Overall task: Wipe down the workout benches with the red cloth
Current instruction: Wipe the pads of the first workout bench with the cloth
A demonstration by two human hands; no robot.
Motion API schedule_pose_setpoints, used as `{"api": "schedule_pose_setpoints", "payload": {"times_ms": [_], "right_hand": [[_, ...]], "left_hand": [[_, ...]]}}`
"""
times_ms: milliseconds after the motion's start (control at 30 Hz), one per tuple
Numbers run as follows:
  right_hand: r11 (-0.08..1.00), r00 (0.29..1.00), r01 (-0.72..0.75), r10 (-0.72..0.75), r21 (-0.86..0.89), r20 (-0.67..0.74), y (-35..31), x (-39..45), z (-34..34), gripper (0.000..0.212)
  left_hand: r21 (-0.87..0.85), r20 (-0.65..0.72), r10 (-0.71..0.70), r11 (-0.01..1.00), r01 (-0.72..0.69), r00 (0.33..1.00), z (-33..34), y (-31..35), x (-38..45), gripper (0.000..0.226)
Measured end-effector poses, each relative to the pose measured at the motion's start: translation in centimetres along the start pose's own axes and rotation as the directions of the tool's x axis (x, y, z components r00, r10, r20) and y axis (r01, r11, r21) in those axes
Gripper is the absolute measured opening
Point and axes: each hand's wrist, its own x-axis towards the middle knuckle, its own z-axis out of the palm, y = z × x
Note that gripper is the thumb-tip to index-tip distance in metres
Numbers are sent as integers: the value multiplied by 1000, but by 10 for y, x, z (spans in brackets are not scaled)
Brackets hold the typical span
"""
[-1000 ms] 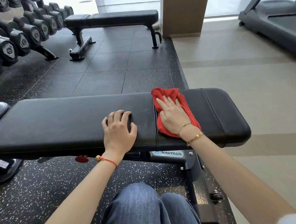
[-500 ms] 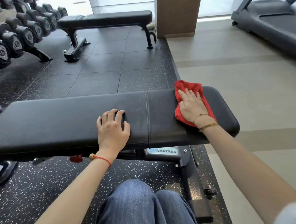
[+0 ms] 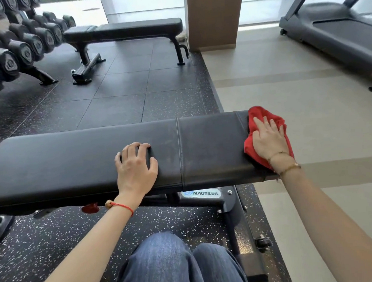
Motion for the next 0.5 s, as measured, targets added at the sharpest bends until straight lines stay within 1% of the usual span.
{"api": "schedule_pose_setpoints", "payload": {"times_ms": [67,133,233,367,433,500], "right_hand": [[999,999,-37,38,-7,36,-6,23,-3,54],[1000,999,-23,23,-21,45,-19,37,-1,54],[994,992,110,-109,-10,67,-42,37,9,54],[960,958,276,-271,-44,95,-60,16,15,53],[931,930,358,-349,-66,111,-71,-1,17,53],[878,881,469,-459,-90,118,-87,-26,24,53]], "left_hand": [[1,-14,-4,1000,4,1000,0,1,0,43],[0,-21,-8,1000,8,1000,-1,2,0,43],[1,-19,-10,1000,10,1000,-2,3,-1,43],[9,-18,-10,1000,11,1000,-2,4,-1,43],[15,-14,-12,1000,12,1000,-2,5,-1,44],[21,-3,-12,1000,13,1000,-3,6,-2,44]]}}
